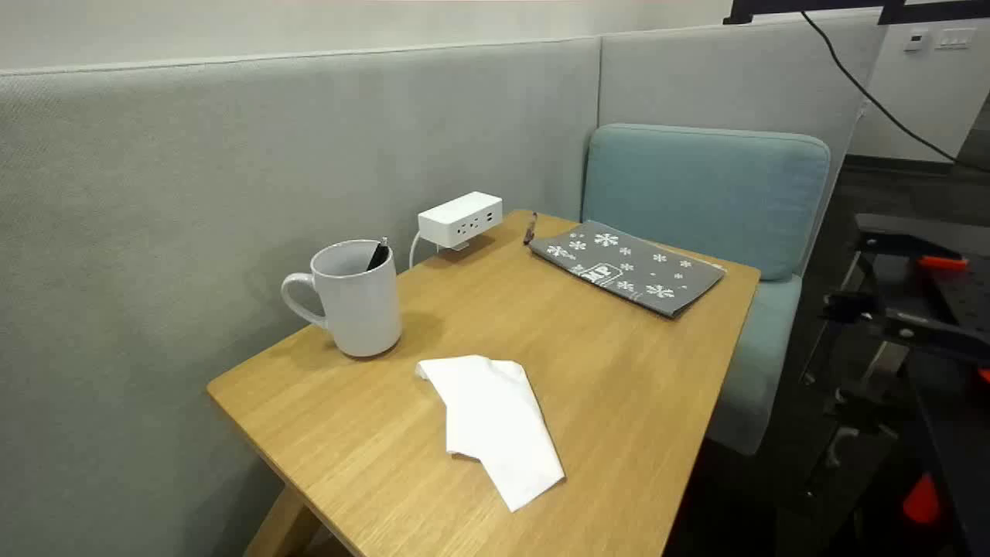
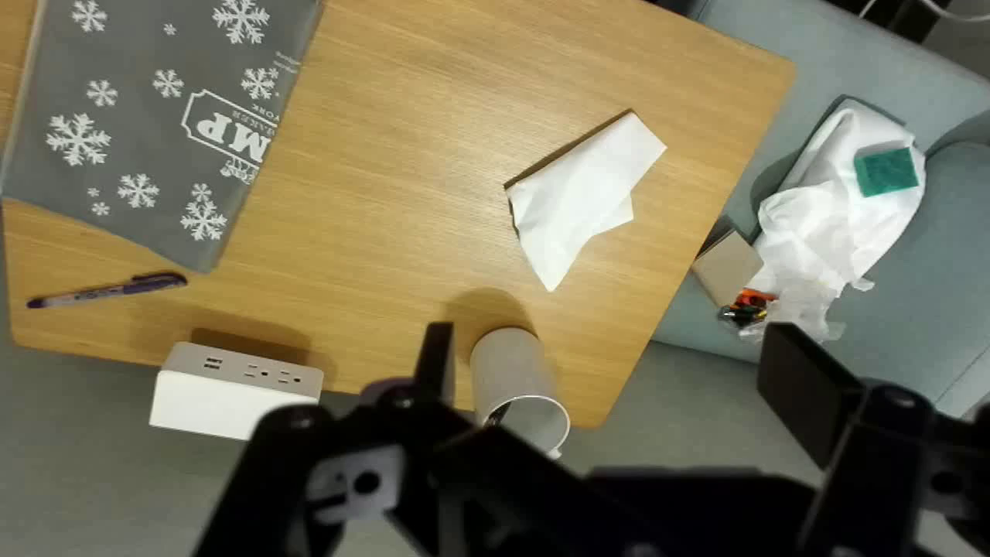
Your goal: Put the pen into the white cup
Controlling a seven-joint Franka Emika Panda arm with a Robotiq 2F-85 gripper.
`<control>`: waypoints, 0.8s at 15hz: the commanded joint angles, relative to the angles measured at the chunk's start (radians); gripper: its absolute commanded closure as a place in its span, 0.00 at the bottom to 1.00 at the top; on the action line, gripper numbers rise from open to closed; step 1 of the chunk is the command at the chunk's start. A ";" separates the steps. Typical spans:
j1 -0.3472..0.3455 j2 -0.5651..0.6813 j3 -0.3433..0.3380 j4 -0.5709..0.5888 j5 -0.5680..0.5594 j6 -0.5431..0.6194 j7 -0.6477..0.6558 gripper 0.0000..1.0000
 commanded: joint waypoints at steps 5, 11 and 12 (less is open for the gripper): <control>-0.006 0.000 0.006 0.002 0.003 -0.004 -0.002 0.00; -0.108 0.080 0.019 0.056 -0.087 0.107 0.083 0.00; -0.138 0.108 0.020 0.068 -0.115 0.146 0.107 0.00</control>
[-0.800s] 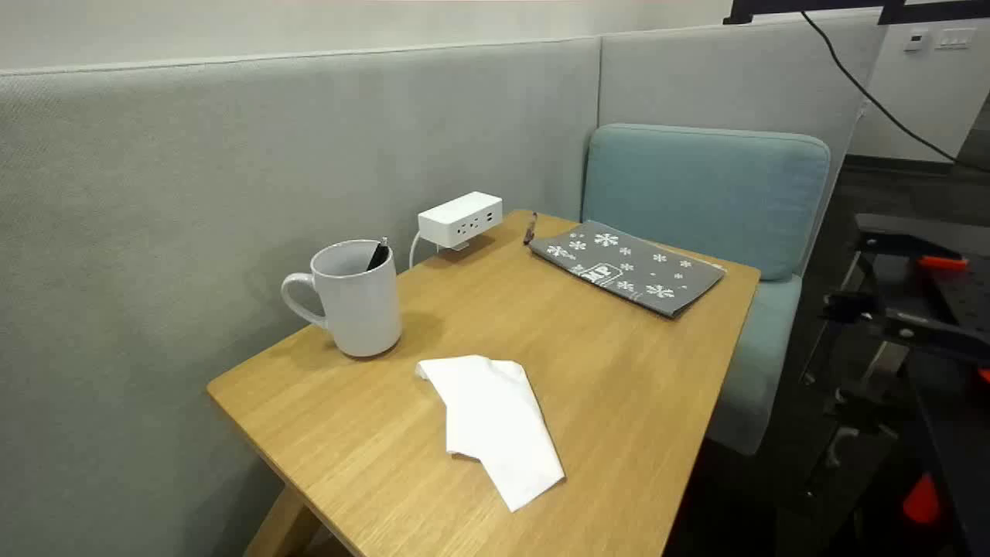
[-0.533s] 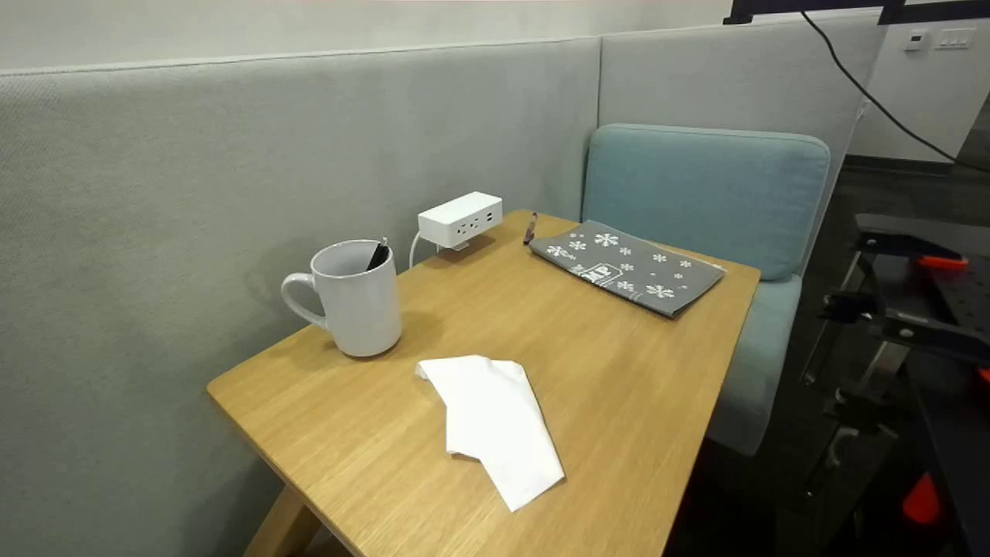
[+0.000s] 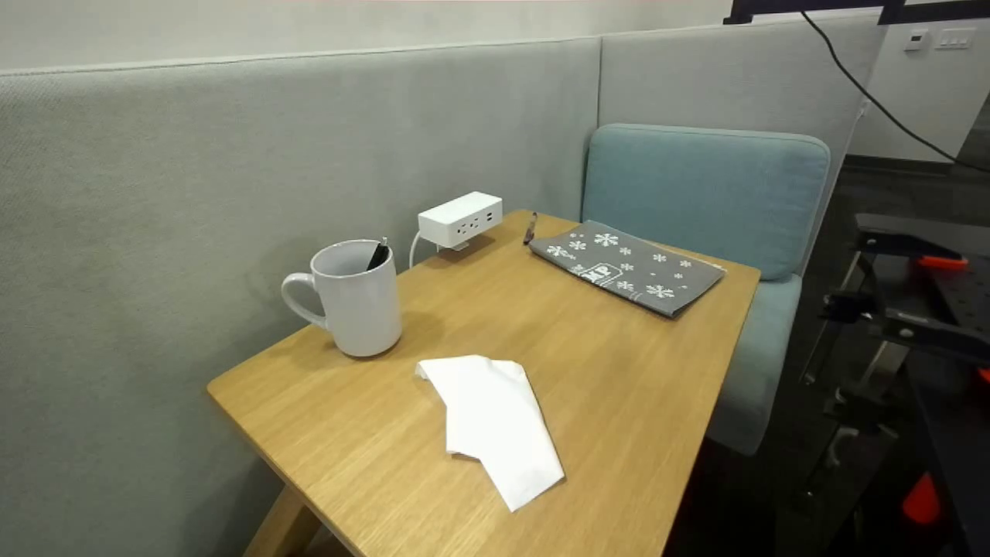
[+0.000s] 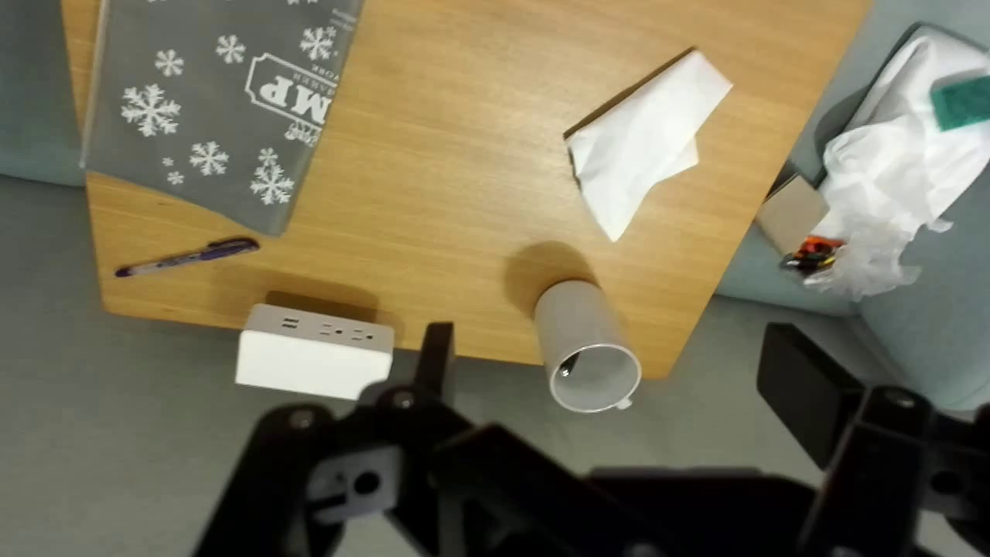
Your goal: Put the pen into the white cup
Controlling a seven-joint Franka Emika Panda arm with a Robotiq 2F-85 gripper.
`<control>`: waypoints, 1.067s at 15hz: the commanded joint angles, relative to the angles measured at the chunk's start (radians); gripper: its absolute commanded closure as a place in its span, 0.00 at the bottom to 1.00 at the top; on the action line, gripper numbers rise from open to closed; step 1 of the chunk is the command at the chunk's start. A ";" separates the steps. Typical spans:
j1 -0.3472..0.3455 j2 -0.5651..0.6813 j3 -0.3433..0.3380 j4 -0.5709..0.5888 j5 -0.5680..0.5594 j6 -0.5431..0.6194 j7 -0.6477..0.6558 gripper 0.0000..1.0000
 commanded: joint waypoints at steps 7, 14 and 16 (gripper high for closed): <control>-0.299 0.352 0.028 0.219 -0.282 0.220 0.390 0.00; -0.306 0.648 -0.100 0.460 -0.471 0.169 0.806 0.00; -0.275 0.732 -0.147 0.515 -0.441 0.173 0.857 0.00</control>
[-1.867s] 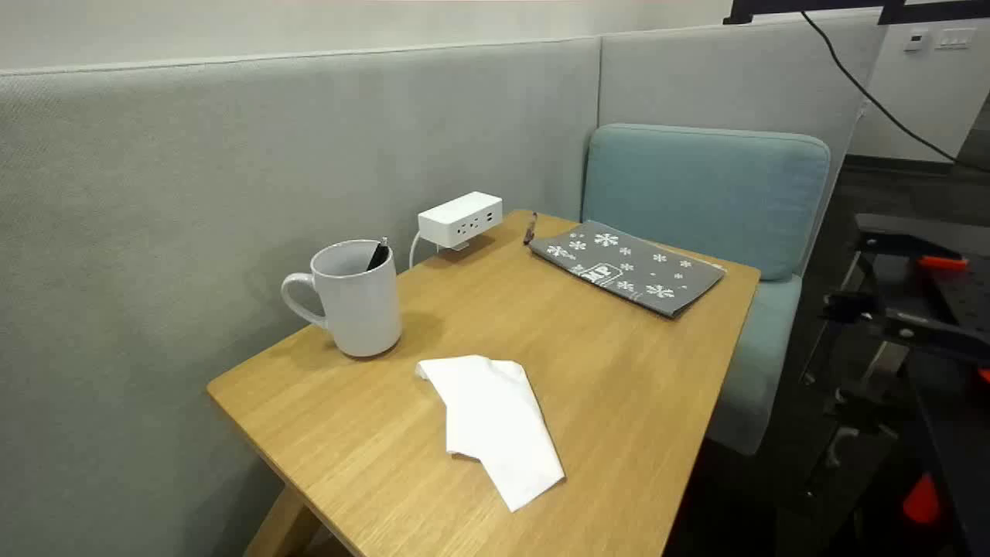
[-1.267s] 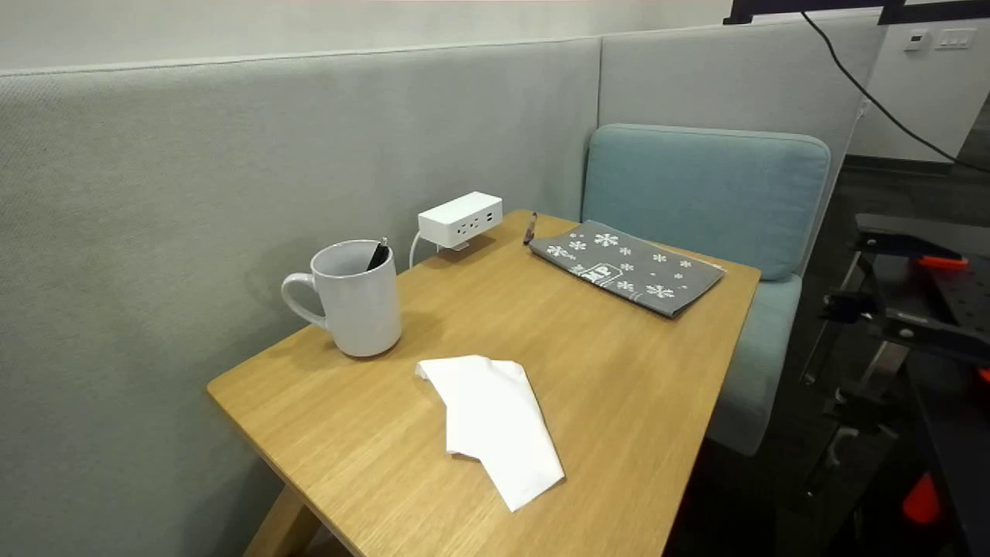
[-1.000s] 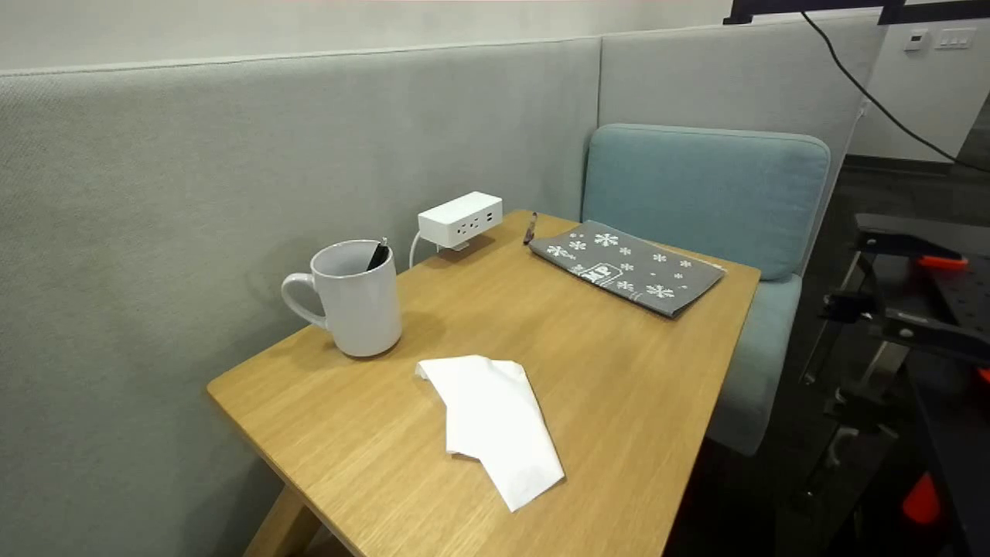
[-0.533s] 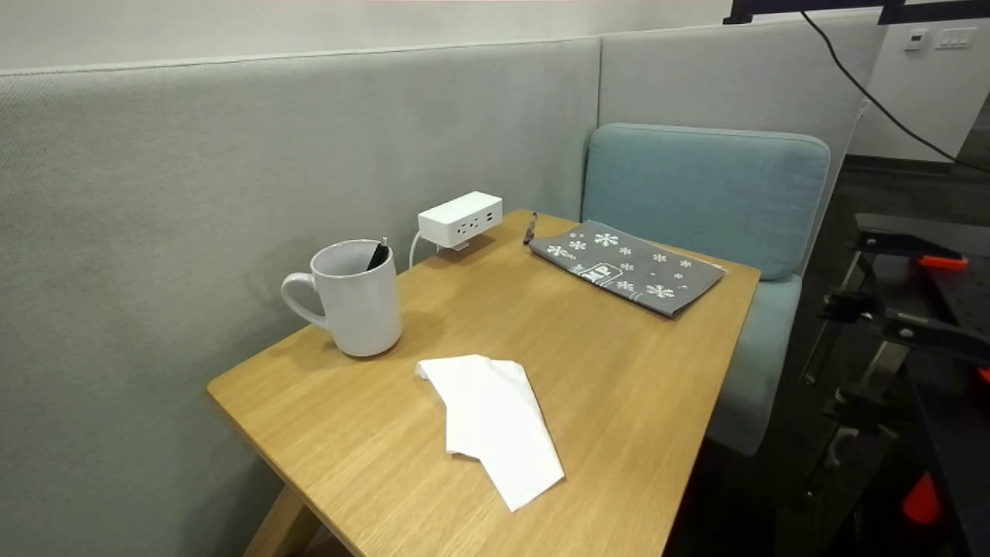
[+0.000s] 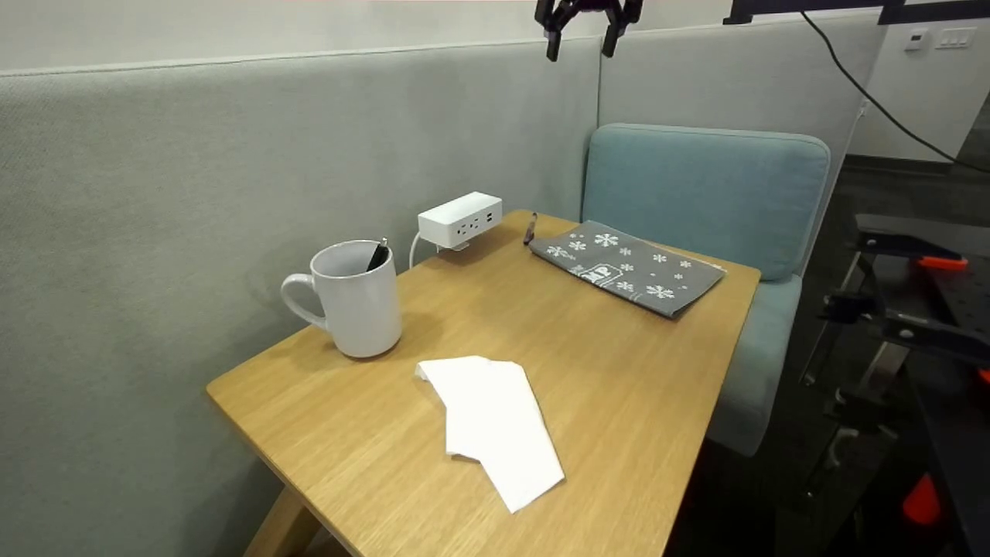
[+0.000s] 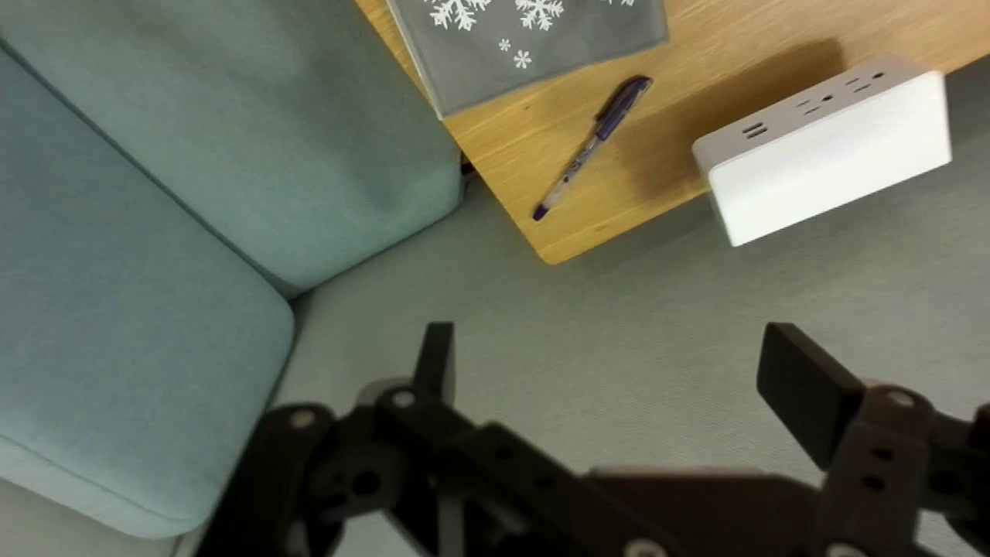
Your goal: Put the pen into the white cup
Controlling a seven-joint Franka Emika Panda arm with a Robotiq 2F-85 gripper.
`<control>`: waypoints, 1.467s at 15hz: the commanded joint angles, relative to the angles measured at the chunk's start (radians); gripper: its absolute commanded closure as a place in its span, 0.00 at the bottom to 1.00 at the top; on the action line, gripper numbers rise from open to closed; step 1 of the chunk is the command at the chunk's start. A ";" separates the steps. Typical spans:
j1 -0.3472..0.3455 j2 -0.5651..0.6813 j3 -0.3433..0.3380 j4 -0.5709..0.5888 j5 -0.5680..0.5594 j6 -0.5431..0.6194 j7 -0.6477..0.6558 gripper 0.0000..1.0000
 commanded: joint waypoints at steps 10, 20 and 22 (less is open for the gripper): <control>0.116 0.358 -0.159 0.237 0.182 0.006 0.066 0.00; 0.086 0.587 -0.139 0.434 0.418 -0.003 0.080 0.00; 0.082 0.651 -0.132 0.491 0.452 -0.022 0.069 0.00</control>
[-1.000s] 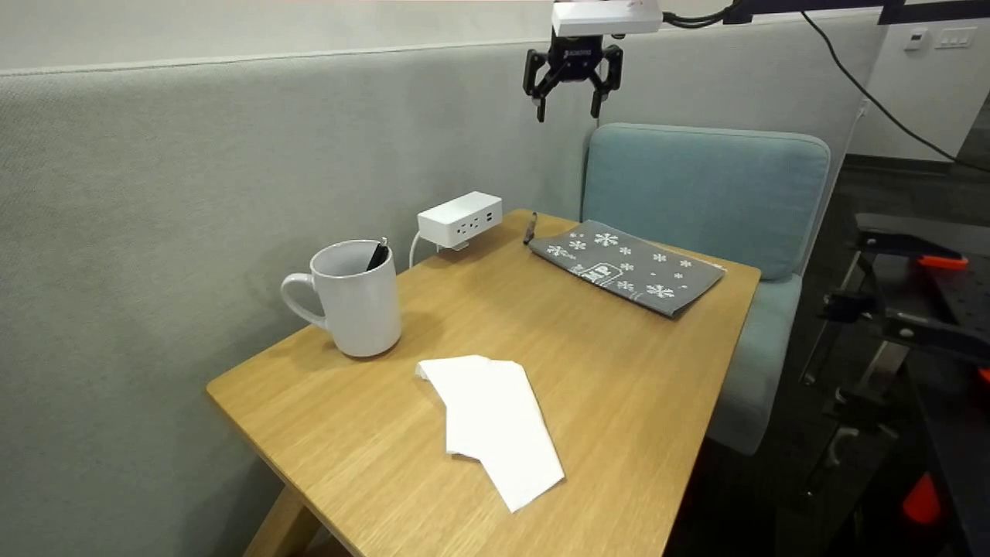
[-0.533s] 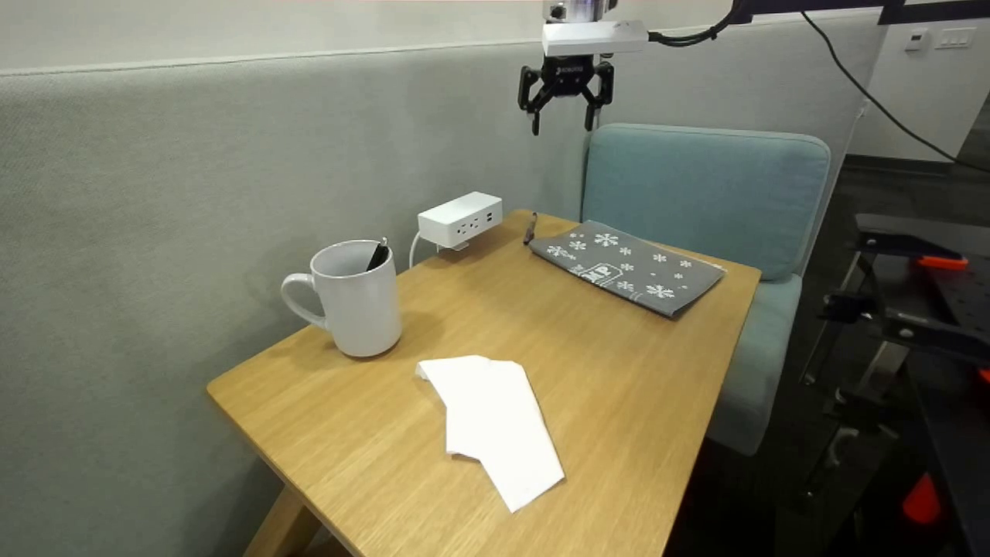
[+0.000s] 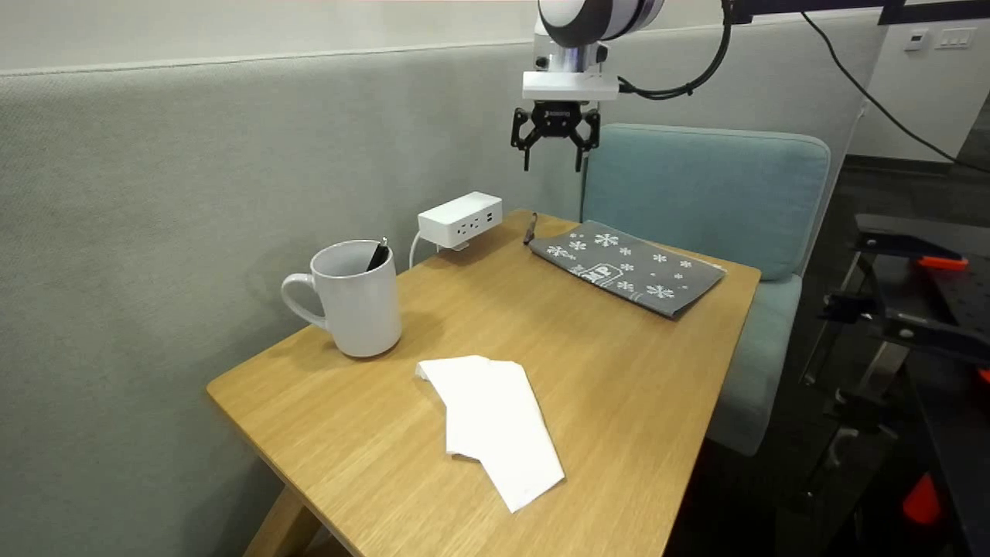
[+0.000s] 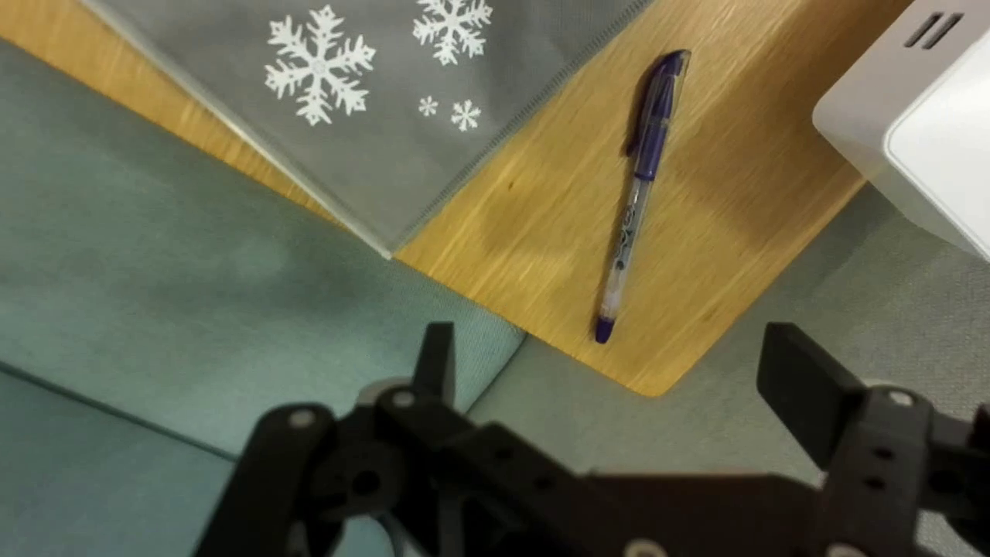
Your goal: Put the pen into the white cup
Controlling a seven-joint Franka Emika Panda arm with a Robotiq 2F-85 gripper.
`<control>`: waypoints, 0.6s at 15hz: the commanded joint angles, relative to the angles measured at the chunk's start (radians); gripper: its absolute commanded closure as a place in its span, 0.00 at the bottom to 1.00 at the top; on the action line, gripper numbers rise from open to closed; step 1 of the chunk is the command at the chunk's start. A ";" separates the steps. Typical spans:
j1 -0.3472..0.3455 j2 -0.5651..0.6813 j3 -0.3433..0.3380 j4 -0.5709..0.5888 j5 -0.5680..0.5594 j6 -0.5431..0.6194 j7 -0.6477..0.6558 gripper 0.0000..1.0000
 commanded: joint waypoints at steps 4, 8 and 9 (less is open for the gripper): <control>-0.035 0.206 0.039 0.211 0.105 -0.042 -0.043 0.00; -0.074 0.287 0.077 0.299 0.148 -0.051 -0.095 0.00; -0.083 0.302 0.085 0.317 0.159 -0.053 -0.111 0.00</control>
